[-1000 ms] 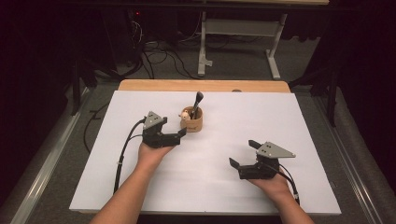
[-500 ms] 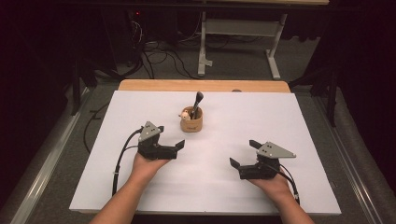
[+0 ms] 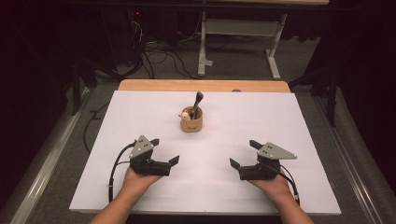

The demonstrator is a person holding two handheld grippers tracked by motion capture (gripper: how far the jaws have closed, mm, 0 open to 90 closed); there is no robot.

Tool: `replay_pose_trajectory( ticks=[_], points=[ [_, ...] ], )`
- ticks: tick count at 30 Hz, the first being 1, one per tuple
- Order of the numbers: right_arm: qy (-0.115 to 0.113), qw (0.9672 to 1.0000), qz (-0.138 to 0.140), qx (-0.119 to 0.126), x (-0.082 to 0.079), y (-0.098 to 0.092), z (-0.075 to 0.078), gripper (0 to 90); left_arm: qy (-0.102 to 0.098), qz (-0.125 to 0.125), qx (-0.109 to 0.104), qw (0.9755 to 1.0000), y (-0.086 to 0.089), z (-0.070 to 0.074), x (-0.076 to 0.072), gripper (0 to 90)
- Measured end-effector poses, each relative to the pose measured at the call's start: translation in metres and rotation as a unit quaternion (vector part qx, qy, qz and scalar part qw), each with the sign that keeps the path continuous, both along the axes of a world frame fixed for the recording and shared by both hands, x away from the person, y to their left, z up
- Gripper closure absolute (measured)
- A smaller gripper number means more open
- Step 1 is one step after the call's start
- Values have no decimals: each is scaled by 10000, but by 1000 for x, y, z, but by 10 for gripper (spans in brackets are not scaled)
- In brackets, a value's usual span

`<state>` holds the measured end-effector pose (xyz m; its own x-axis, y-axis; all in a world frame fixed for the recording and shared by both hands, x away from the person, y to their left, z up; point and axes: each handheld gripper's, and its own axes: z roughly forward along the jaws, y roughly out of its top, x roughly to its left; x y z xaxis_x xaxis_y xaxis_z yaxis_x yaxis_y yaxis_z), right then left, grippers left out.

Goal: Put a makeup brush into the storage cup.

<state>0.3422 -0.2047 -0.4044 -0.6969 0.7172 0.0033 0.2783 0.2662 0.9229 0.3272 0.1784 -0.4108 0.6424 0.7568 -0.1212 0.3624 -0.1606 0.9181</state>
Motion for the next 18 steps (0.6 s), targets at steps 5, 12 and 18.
replay_pose_trajectory(
  ticks=[5,12,18],
  points=[
    [-10,10000,-18,14,-1,0,0,10,0,-52,33,10000,2,-7,-10,1],
    [-64,9999,-90,74,-3,-3,3,10,-336,-141,84,9993,-1,-3,-14,1],
    [-40,9998,-154,74,-2,-5,3,10,-328,-119,-12,9994,4,-2,-12,1]
  ],
)
